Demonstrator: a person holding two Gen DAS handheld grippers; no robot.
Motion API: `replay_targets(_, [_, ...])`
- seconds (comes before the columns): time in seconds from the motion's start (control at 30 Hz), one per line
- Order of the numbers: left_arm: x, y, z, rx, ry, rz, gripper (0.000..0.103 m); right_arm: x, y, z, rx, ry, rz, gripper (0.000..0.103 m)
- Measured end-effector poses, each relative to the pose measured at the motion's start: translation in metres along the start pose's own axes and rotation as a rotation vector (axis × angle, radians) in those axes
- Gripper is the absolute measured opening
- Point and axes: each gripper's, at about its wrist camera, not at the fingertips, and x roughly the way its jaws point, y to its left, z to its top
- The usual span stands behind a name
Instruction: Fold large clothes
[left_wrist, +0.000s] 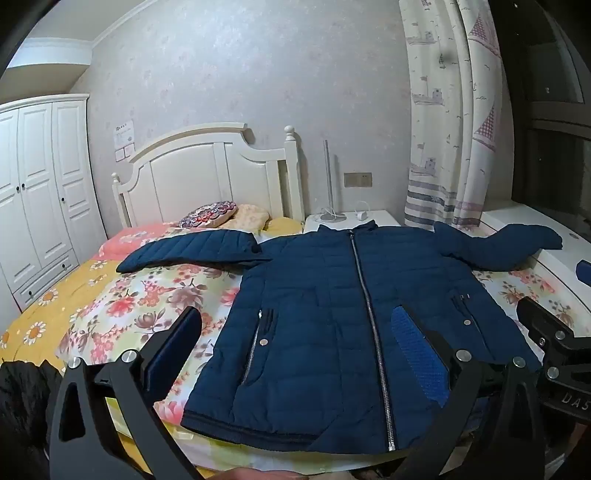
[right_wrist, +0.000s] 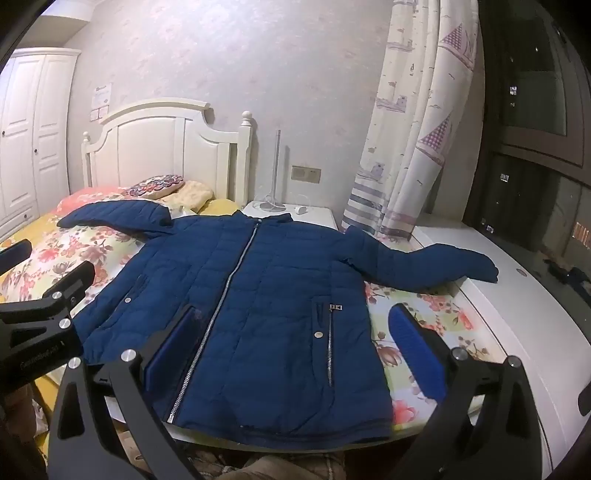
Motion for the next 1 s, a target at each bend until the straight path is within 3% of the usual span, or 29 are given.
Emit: replay_targets(1.0, [0.0051, 0.0037, -0.0045, -0.012, 0.029, -0.013, 0.099, 0.0018, 0.0012, -0.0014, -0.007, 0.003, 0.005, 0.101])
